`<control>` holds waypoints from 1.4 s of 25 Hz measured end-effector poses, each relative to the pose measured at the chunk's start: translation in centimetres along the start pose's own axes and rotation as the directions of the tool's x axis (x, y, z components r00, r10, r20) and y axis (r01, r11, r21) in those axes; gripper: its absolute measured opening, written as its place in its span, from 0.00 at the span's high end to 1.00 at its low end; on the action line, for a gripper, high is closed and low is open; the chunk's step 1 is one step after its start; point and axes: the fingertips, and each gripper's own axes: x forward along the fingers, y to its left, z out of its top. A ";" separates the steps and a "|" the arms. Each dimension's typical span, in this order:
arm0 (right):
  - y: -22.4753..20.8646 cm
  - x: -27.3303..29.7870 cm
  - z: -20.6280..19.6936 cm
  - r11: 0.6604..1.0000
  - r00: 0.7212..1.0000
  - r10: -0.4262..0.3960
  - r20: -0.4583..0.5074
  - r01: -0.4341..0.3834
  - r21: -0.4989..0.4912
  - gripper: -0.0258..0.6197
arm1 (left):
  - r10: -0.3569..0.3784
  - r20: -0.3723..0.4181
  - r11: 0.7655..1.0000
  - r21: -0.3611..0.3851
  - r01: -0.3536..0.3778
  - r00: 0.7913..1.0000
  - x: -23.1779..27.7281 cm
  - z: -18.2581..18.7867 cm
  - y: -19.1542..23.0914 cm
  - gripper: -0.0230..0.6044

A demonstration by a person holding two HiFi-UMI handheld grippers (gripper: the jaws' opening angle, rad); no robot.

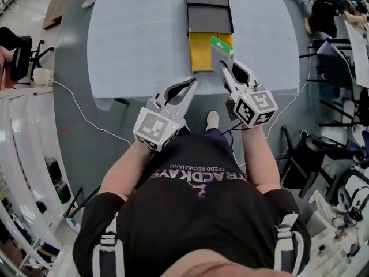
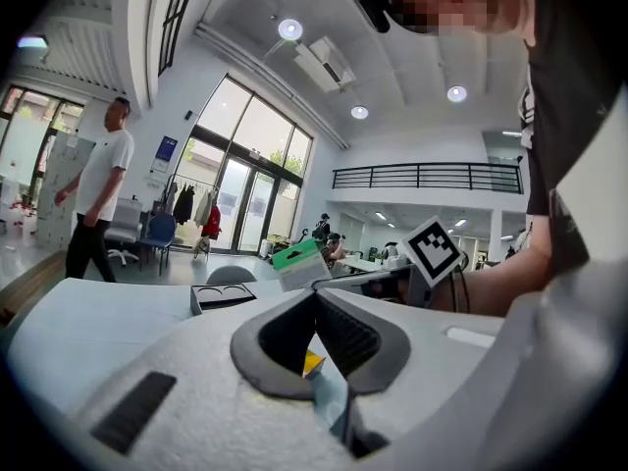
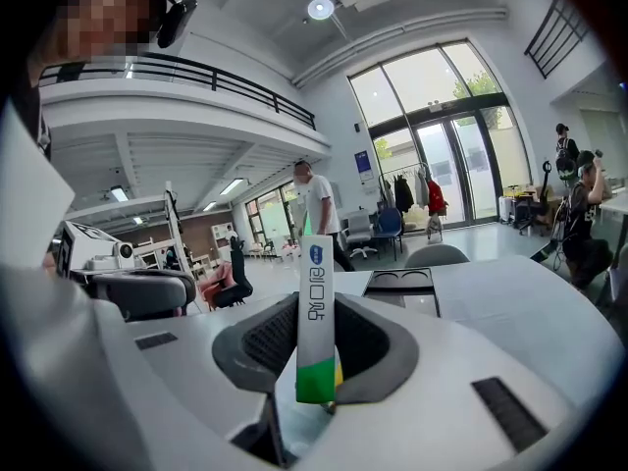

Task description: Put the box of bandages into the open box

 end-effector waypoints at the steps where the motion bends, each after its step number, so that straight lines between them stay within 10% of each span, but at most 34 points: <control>1: -0.1 0.1 -0.1 1.000 1.000 -0.001 -0.007 0.001 -0.002 0.82 | -0.004 -0.004 1.000 0.002 0.004 1.000 0.1 0.0 -0.1 0.94; 19: -6.0 6.8 -6.1 0.975 0.941 0.125 -0.315 -0.175 -0.136 0.82 | 0.105 0.002 0.994 -0.002 -0.105 0.994 3.3 -1.0 0.6 0.94; 35: -7.8 11.2 -15.2 0.898 0.703 0.263 -0.661 -0.429 -0.100 0.82 | 0.213 -0.038 0.973 0.094 -0.209 0.976 6.2 -5.1 1.4 0.94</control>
